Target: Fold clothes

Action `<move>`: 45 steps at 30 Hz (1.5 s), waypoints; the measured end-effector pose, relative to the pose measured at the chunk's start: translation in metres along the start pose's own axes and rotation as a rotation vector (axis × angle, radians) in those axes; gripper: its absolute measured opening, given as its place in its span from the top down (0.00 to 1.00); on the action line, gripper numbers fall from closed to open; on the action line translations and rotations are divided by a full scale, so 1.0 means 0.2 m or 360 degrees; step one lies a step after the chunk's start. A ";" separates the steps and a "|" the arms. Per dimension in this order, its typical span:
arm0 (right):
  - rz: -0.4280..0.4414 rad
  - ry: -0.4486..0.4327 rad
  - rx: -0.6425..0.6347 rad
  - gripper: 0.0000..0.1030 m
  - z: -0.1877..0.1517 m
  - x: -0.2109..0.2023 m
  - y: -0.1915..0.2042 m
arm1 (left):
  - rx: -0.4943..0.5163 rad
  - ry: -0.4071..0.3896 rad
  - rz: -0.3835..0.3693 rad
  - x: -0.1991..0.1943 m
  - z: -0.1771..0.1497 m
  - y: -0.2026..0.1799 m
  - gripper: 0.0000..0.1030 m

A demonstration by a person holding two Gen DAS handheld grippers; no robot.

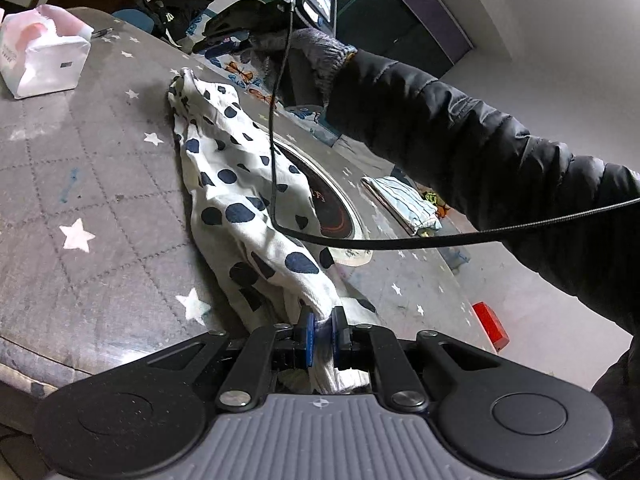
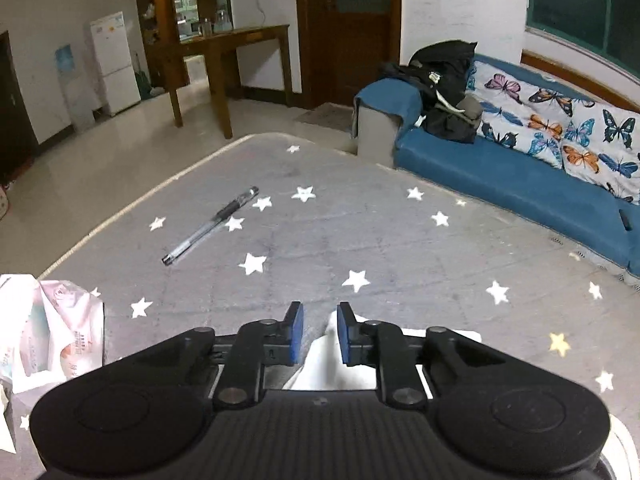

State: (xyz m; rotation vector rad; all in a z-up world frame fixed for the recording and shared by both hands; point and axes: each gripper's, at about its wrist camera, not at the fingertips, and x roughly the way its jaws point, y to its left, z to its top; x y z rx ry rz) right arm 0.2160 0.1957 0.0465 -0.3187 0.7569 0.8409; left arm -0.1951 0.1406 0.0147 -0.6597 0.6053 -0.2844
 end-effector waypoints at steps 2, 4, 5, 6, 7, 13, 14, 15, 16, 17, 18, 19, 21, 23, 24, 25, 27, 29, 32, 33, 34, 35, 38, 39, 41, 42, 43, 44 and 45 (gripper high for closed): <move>-0.0012 -0.0008 -0.0022 0.84 0.00 -0.04 -0.02 | 0.0017 0.0006 0.0007 0.00 0.00 -0.01 0.90; -0.0020 -0.0011 -0.0038 0.81 0.01 -0.09 -0.05 | 0.0032 0.0011 0.0020 0.00 0.00 -0.02 0.90; -0.0018 -0.0007 -0.0042 0.81 0.01 -0.09 -0.06 | 0.0038 0.0011 0.0035 0.00 0.00 -0.02 0.89; -0.0020 -0.0002 -0.0053 0.81 0.01 -0.12 -0.08 | 0.0042 0.0008 0.0050 0.00 0.00 -0.02 0.89; -0.0022 0.0003 -0.0065 0.79 0.01 -0.15 -0.10 | 0.0045 0.0004 0.0063 0.00 0.00 -0.02 0.88; -0.0056 0.0022 -0.0182 0.72 -0.06 -0.34 -0.17 | 0.0083 0.0001 0.0116 -0.01 -0.01 -0.06 0.85; -0.0058 0.0024 -0.0197 0.71 -0.08 -0.37 -0.18 | 0.0088 0.0002 0.0125 -0.01 -0.01 -0.06 0.85; -0.0057 0.0024 -0.0204 0.67 -0.10 -0.40 -0.19 | 0.0087 0.0001 0.0133 -0.01 -0.02 -0.07 0.83; -0.0054 0.0025 -0.0209 0.66 -0.12 -0.44 -0.21 | 0.0085 0.0000 0.0140 -0.01 -0.02 -0.07 0.80; -0.0048 0.0027 -0.0221 0.65 -0.15 -0.47 -0.22 | 0.0080 0.0000 0.0146 -0.01 -0.02 -0.08 0.76; -0.0049 0.0032 -0.0235 0.65 -0.18 -0.50 -0.23 | 0.0073 0.0001 0.0150 0.00 -0.02 -0.08 0.75; -0.0050 0.0036 -0.0248 0.65 -0.21 -0.53 -0.24 | 0.0065 0.0002 0.0155 0.00 -0.02 -0.08 0.72; -0.0047 0.0058 -0.0285 0.65 -0.27 -0.60 -0.26 | 0.0049 0.0004 0.0162 0.00 -0.01 -0.09 0.69; -0.0034 0.0077 -0.0320 0.64 -0.35 -0.67 -0.27 | 0.0035 0.0011 0.0172 0.01 -0.01 -0.10 0.69; -0.0021 0.0081 -0.0335 0.63 -0.39 -0.71 -0.27 | 0.0029 0.0016 0.0176 0.02 -0.01 -0.10 0.69; -0.0008 0.0081 -0.0346 0.58 -0.43 -0.75 -0.27 | 0.0022 0.0024 0.0179 0.02 0.00 -0.11 0.72; 0.0026 0.0083 -0.0370 0.55 -0.53 -0.84 -0.26 | -0.0006 0.0036 0.0185 0.03 0.01 -0.11 0.73; 0.0066 0.0087 -0.0401 0.53 -0.64 -0.93 -0.23 | -0.0041 0.0043 0.0187 0.04 0.03 -0.12 0.83; 0.0112 0.0087 -0.0452 0.49 -0.82 -1.07 -0.18 | -0.0089 0.0037 0.0169 0.05 0.07 -0.14 0.85; 0.0126 0.0092 -0.0467 0.49 -0.88 -1.11 -0.16 | -0.0097 0.0032 0.0163 0.05 0.09 -0.15 0.86; 0.0135 0.0097 -0.0484 0.48 -0.93 -1.14 -0.15 | -0.0109 0.0033 0.0155 0.06 0.11 -0.16 0.86; 0.0144 0.0101 -0.0501 0.48 -0.98 -1.18 -0.13 | -0.0120 0.0036 0.0147 0.07 0.13 -0.17 0.87; 0.0166 0.0113 -0.0591 0.42 -1.17 -1.31 -0.07 | -0.0126 0.0049 0.0123 0.11 0.19 -0.22 0.87; 0.0180 0.0109 -0.0608 0.40 -1.22 -1.36 -0.05 | -0.0117 0.0049 0.0122 0.13 0.20 -0.24 0.87; 0.0210 0.0095 -0.0622 0.34 -1.29 -1.43 -0.03 | -0.0099 0.0050 0.0131 0.16 0.23 -0.27 0.87; 0.0230 0.0077 -0.0624 0.32 -1.33 -1.48 -0.01 | -0.0095 0.0051 0.0133 0.18 0.24 -0.29 0.87; 0.0248 0.0062 -0.0626 0.29 -1.37 -1.51 0.01 | -0.0091 0.0053 0.0136 0.19 0.25 -0.30 0.87; 0.0265 0.0048 -0.0628 0.29 -1.40 -1.54 0.03 | -0.0086 0.0055 0.0138 0.20 0.26 -0.31 0.87; 0.0276 0.0032 -0.0631 0.29 -1.42 -1.55 0.05 | -0.0082 0.0056 0.0143 0.21 0.26 -0.32 0.87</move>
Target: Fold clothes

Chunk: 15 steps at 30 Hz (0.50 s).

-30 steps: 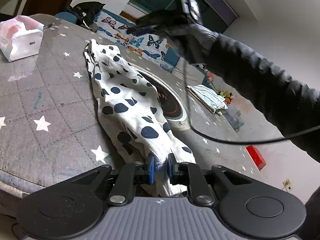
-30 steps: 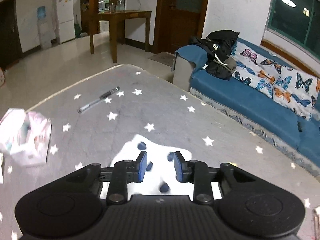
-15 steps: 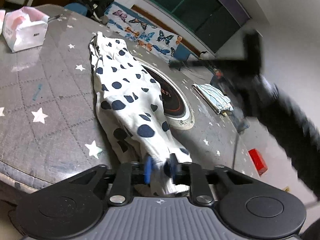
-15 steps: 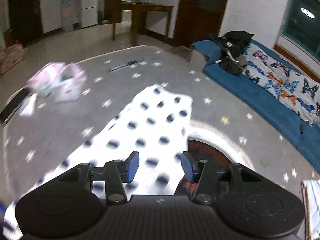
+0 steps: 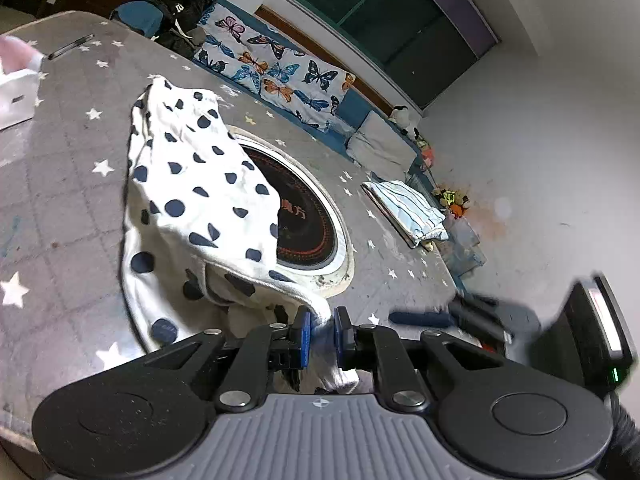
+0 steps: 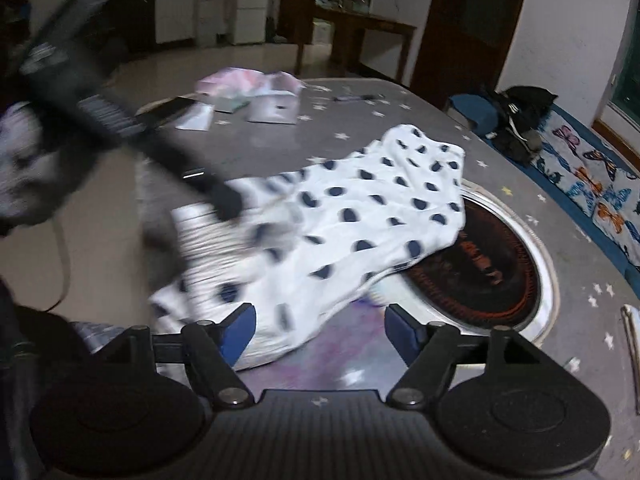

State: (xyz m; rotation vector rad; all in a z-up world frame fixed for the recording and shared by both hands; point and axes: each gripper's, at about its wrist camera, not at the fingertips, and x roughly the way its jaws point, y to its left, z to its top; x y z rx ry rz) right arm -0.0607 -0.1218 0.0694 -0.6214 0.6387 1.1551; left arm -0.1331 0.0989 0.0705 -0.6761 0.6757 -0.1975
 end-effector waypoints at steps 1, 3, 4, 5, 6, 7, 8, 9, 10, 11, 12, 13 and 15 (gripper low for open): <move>0.0009 -0.0012 -0.0006 0.28 -0.01 0.00 0.03 | 0.0003 0.0001 0.0007 0.01 0.00 -0.01 0.87; 0.0006 -0.0036 -0.0035 0.27 -0.03 0.01 0.09 | 0.0006 0.0002 0.0020 0.02 0.01 -0.02 0.87; -0.0008 -0.0051 -0.0060 0.23 -0.04 0.03 0.13 | 0.0003 0.0001 0.0026 0.02 0.01 -0.03 0.87; -0.0022 -0.0065 -0.0086 0.22 -0.05 0.04 0.16 | -0.0001 0.0000 0.0028 0.03 0.01 -0.03 0.87; -0.0049 -0.0073 -0.0121 0.22 -0.05 0.06 0.20 | -0.0007 -0.0003 0.0025 0.03 0.01 -0.03 0.87; -0.0080 -0.0088 -0.0152 0.22 -0.05 0.09 0.22 | -0.0015 -0.0004 0.0022 0.03 0.01 -0.03 0.87; -0.0104 -0.0102 -0.0167 0.22 -0.05 0.12 0.25 | -0.0022 -0.0004 0.0020 0.03 0.00 -0.03 0.87; -0.0121 -0.0104 -0.0165 0.22 -0.04 0.15 0.26 | -0.0027 -0.0002 0.0016 0.03 0.00 -0.03 0.87; -0.0153 -0.0109 -0.0157 0.22 -0.05 0.18 0.28 | -0.0033 0.0000 0.0015 0.02 -0.01 -0.03 0.87; -0.0200 -0.0112 -0.0158 0.22 -0.05 0.20 0.30 | -0.0038 0.0001 0.0017 0.02 -0.01 -0.02 0.87; -0.0245 -0.0106 -0.0166 0.23 -0.05 0.22 0.31 | -0.0044 0.0002 0.0019 0.01 -0.01 -0.02 0.87; -0.0289 -0.0100 -0.0175 0.25 -0.06 0.23 0.32 | -0.0049 0.0003 0.0021 0.00 -0.02 -0.01 0.87; -0.0364 -0.0058 -0.0207 0.26 -0.08 0.24 0.31 | -0.0060 0.0005 0.0029 -0.02 -0.04 0.02 0.87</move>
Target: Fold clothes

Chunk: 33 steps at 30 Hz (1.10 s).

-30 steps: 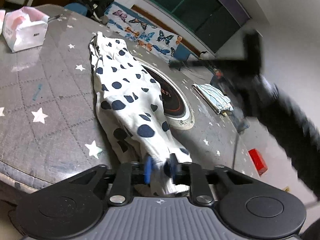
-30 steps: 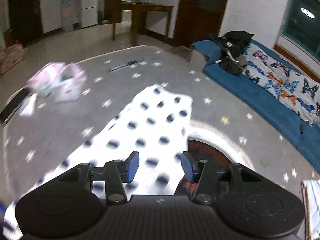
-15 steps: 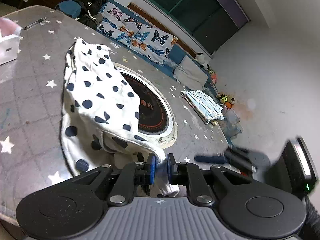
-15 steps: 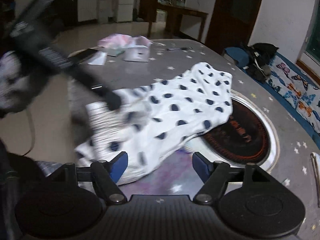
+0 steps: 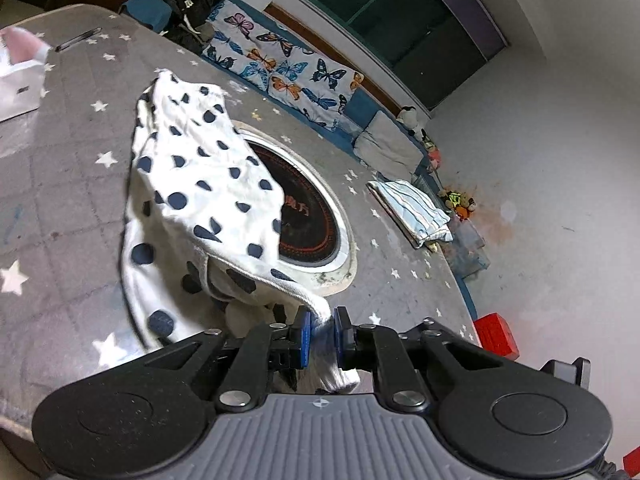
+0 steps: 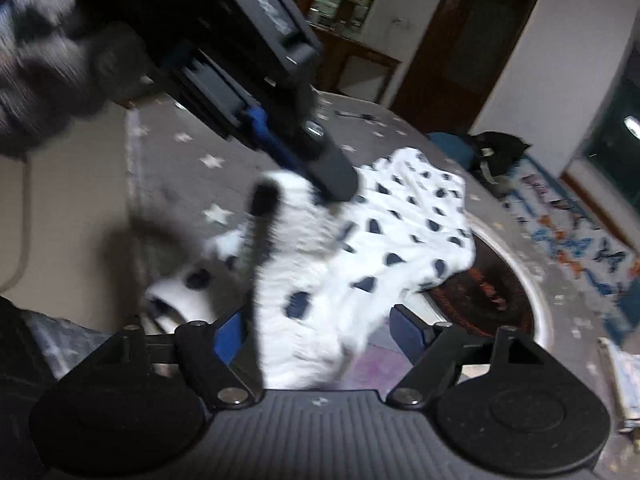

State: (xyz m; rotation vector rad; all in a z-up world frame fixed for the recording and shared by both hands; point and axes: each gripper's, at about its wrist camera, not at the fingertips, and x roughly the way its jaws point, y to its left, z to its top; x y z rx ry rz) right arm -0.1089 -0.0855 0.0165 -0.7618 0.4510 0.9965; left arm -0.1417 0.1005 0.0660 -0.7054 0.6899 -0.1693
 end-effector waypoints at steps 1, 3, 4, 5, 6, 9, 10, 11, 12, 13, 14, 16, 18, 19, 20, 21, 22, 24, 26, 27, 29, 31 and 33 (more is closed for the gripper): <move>-0.0014 0.0026 -0.0018 0.27 -0.01 -0.01 0.00 | -0.0004 0.0004 0.0005 -0.01 -0.01 0.02 0.87; -0.0062 0.0068 -0.0053 0.27 -0.05 -0.03 -0.02 | -0.0012 0.0031 0.0014 -0.03 -0.05 0.06 0.87; -0.0077 0.0087 -0.0059 0.27 -0.06 -0.04 -0.02 | -0.0015 0.0055 0.0021 -0.03 -0.08 0.08 0.87; -0.0078 0.0106 -0.0048 0.27 -0.07 -0.05 -0.03 | -0.0019 0.0088 0.0032 -0.03 -0.11 0.10 0.87; -0.0078 0.0124 -0.0035 0.27 -0.09 -0.05 -0.04 | -0.0021 0.0124 0.0051 -0.02 -0.14 0.13 0.87; -0.0013 0.0164 -0.0002 0.28 -0.11 -0.07 -0.05 | -0.0020 0.0214 0.0123 -0.02 -0.22 0.19 0.84; 0.0016 0.0169 0.0002 0.28 -0.11 -0.08 -0.06 | -0.0019 0.0222 0.0140 -0.03 -0.23 0.21 0.83; 0.0049 0.0169 -0.0005 0.28 -0.11 -0.09 -0.06 | -0.0011 0.0223 0.0150 -0.05 -0.23 0.22 0.83; 0.0081 0.0169 -0.0013 0.28 -0.11 -0.10 -0.07 | 0.0008 0.0215 0.0149 -0.07 -0.22 0.21 0.83; 0.0117 0.0172 -0.0010 0.28 -0.11 -0.12 -0.08 | 0.0038 0.0205 0.0145 -0.10 -0.21 0.20 0.83; 0.0152 0.0176 -0.0005 0.28 -0.11 -0.14 -0.10 | 0.0074 0.0196 0.0143 -0.11 -0.20 0.19 0.83; 0.0223 0.0184 0.0004 0.28 -0.11 -0.18 -0.14 | 0.0139 0.0171 0.0135 -0.14 -0.18 0.15 0.83; 0.0262 0.0175 0.0066 0.28 -0.10 -0.21 -0.19 | 0.0200 0.0137 0.0123 -0.16 -0.15 0.12 0.83; 0.0277 0.0161 0.0109 0.29 -0.09 -0.22 -0.22 | 0.0220 0.0108 0.0114 -0.17 -0.12 0.10 0.83; 0.0290 0.0146 0.0154 0.31 -0.08 -0.23 -0.25 | 0.0230 0.0080 0.0108 -0.17 -0.10 0.09 0.83; 0.0299 0.0124 0.0201 0.32 -0.07 -0.24 -0.28 | 0.0236 0.0054 0.0101 -0.16 -0.07 0.09 0.83; 0.0308 0.0102 0.0232 0.33 -0.05 -0.23 -0.30 | 0.0242 0.0029 0.0095 -0.14 -0.04 0.08 0.83; 0.0324 0.0058 0.0289 0.34 -0.02 -0.20 -0.34 | 0.0252 -0.0016 0.0083 -0.11 0.02 0.08 0.84; 0.0342 0.0031 0.0326 0.36 0.01 -0.15 -0.36 | 0.0249 -0.0040 0.0074 -0.03 0.08 0.09 0.85; 0.0359 0.0023 0.0354 0.36 0.03 -0.11 -0.37 | 0.0246 -0.0042 0.0070 0.01 0.10 0.10 0.85; 0.0404 0.0021 0.0392 0.38 0.04 -0.05 -0.37 | 0.0254 -0.0042 0.0083 0.10 0.15 0.13 0.85; 0.0464 0.0023 0.0428 0.40 0.05 0.03 -0.36 | 0.0269 -0.0037 0.0143 0.18 0.19 0.15 0.85; 0.0505 0.0051 0.0443 0.41 0.05 0.09 -0.35 | 0.0290 -0.0063 0.0232 0.23 0.23 0.19 0.85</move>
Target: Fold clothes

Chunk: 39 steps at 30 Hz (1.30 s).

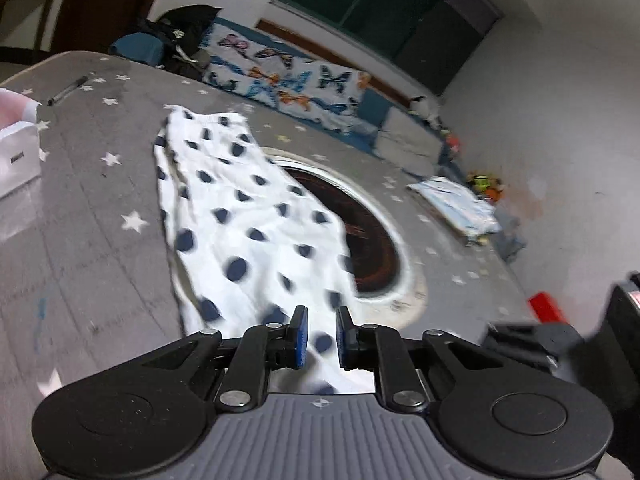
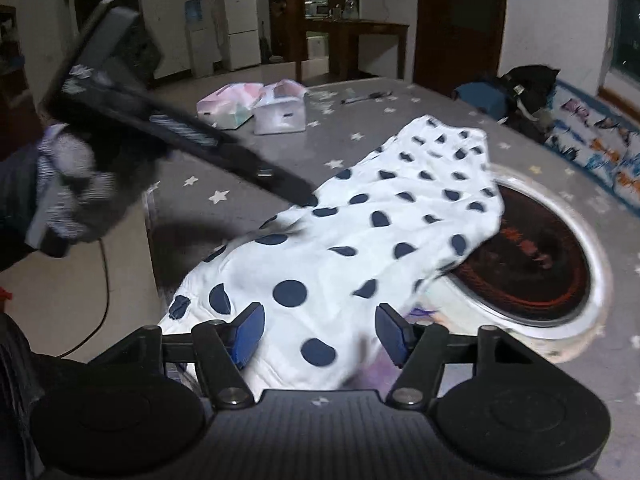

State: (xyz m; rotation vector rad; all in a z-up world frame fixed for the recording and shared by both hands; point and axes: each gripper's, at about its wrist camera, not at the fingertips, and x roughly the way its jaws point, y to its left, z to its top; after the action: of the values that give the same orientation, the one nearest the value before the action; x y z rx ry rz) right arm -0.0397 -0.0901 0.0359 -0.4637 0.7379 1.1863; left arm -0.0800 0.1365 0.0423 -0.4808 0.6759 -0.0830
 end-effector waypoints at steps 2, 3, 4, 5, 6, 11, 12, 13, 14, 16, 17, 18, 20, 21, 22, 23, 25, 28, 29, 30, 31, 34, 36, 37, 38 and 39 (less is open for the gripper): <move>0.0033 0.0047 0.0025 0.41 -0.01 0.05 -0.01 | 0.0024 -0.0039 0.0113 0.05 0.04 0.04 0.86; 0.0050 0.0070 0.0037 0.41 -0.02 0.08 -0.02 | 0.0028 -0.0055 0.0153 0.07 0.07 0.06 0.86; 0.0063 0.0104 0.0042 0.41 -0.03 0.10 -0.02 | 0.0028 -0.0070 0.0182 0.09 0.09 0.08 0.86; 0.0076 0.0119 0.0053 0.41 -0.04 0.11 -0.03 | 0.0028 -0.0085 0.0211 0.12 0.12 0.10 0.86; 0.0090 0.0132 0.0065 0.41 -0.04 0.12 -0.03 | 0.0032 -0.0097 0.0241 0.14 0.15 0.12 0.86; 0.0123 0.0153 0.0102 0.40 -0.04 0.13 -0.05 | 0.0011 -0.0109 0.0349 0.27 0.26 0.23 0.86; 0.0128 0.0161 0.0108 0.40 -0.04 0.13 -0.06 | -0.0007 -0.0111 0.0359 0.29 0.27 0.26 0.85; 0.0135 0.0168 0.0117 0.40 -0.04 0.13 -0.06 | -0.0027 -0.0114 0.0365 0.31 0.29 0.28 0.86; 0.0142 0.0173 0.0127 0.40 -0.04 0.13 -0.07 | -0.0045 -0.0117 0.0371 0.33 0.30 0.30 0.86; 0.0156 0.0180 0.0148 0.40 -0.04 0.14 -0.08 | -0.0076 -0.0120 0.0383 0.36 0.32 0.33 0.89; 0.0164 0.0184 0.0157 0.40 -0.04 0.14 -0.09 | -0.0092 -0.0122 0.0388 0.37 0.33 0.34 0.89; 0.0169 0.0186 0.0160 0.39 -0.04 0.14 -0.09 | -0.0102 -0.0124 0.0394 0.38 0.34 0.35 0.90; 0.0179 0.0192 0.0166 0.39 -0.04 0.14 -0.10 | -0.0117 -0.0124 0.0407 0.40 0.35 0.37 0.90; 0.0183 0.0194 0.0167 0.39 -0.04 0.15 -0.10 | -0.0130 -0.0119 0.0408 0.42 0.35 0.37 0.90; 0.0187 0.0196 0.0168 0.39 -0.04 0.15 -0.10 | -0.0135 -0.0115 0.0402 0.42 0.35 0.38 0.90; 0.0191 0.0198 0.0169 0.39 -0.04 0.15 -0.11 | -0.0133 -0.0112 0.0399 0.43 0.35 0.38 0.90; 0.0197 0.0198 0.0172 0.39 -0.04 0.15 -0.11 | -0.0123 -0.0115 0.0379 0.43 0.35 0.37 0.90; 0.0201 0.0197 0.0173 0.39 -0.04 0.15 -0.11 | -0.0055 -0.0111 0.0429 0.44 0.35 0.34 0.89; 0.0202 0.0197 0.0172 0.39 -0.04 0.15 -0.11 | -0.0045 -0.0104 0.0449 0.45 0.35 0.33 0.89; 0.0203 0.0197 0.0171 0.39 -0.04 0.15 -0.11 | -0.0048 -0.0097 0.0448 0.46 0.35 0.34 0.89; 0.0204 0.0196 0.0170 0.39 -0.04 0.15 -0.11 | -0.0050 -0.0093 0.0451 0.47 0.35 0.34 0.89; 0.0204 0.0192 0.0167 0.38 -0.04 0.15 -0.11 | -0.0029 -0.0093 0.0468 0.48 0.35 0.34 0.89; 0.0205 0.0190 0.0167 0.38 -0.04 0.14 -0.11 | -0.0006 -0.0094 0.0473 0.49 0.34 0.33 0.89; 0.0205 0.0189 0.0166 0.38 -0.04 0.14 -0.11 | 0.0010 -0.0093 0.0476 0.49 0.34 0.33 0.90; 0.0204 0.0188 0.0165 0.38 -0.04 0.14 -0.11 | 0.0021 -0.0092 0.0477 0.50 0.34 0.32 0.90; 0.0203 0.0186 0.0163 0.37 -0.04 0.14 -0.10 | 0.0024 -0.0093 0.0478 0.50 0.34 0.32 0.90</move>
State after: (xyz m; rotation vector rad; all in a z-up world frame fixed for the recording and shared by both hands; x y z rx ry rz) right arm -0.0170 -0.0838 0.0077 -0.4078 0.9357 1.2412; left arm 0.0353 0.1985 0.0014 -0.3615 0.6832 0.2079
